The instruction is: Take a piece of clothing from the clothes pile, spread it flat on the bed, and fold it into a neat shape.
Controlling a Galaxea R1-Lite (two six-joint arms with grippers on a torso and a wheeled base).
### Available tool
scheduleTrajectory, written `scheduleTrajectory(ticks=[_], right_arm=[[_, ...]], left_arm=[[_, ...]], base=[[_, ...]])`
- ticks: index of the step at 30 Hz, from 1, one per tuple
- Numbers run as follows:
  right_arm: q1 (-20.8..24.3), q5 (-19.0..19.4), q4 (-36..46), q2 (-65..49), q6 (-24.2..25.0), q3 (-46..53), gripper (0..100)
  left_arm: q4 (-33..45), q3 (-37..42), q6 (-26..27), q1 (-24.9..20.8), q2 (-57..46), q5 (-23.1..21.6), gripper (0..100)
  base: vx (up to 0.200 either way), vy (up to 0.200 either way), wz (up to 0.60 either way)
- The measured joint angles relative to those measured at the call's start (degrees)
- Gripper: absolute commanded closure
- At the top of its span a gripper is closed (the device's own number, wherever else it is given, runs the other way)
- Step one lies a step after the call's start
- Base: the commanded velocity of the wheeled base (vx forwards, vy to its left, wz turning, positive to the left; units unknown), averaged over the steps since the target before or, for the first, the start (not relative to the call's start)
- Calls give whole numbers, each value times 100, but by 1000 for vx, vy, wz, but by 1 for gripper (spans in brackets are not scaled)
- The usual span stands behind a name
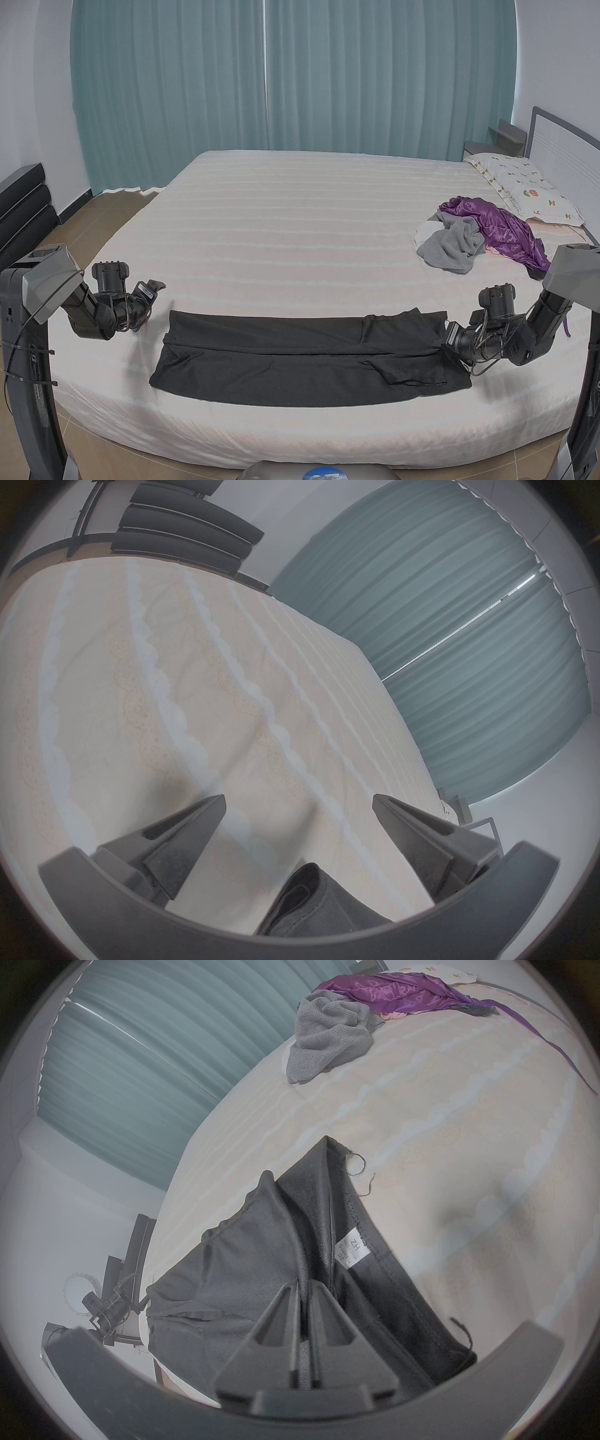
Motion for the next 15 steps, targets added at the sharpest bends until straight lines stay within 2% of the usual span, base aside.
scheduleTrajectory(ticks=[6, 15], right_arm=[[0, 11, -51, -46, 119, 38, 0], [-91, 83, -563, -460, 1117, 495, 0]], left_arm=[[-2, 39, 6, 0, -17, 0, 0], [-148, 562, 95, -39, -418, -9, 0]], base=[[0, 0, 0], [0, 0, 0]])
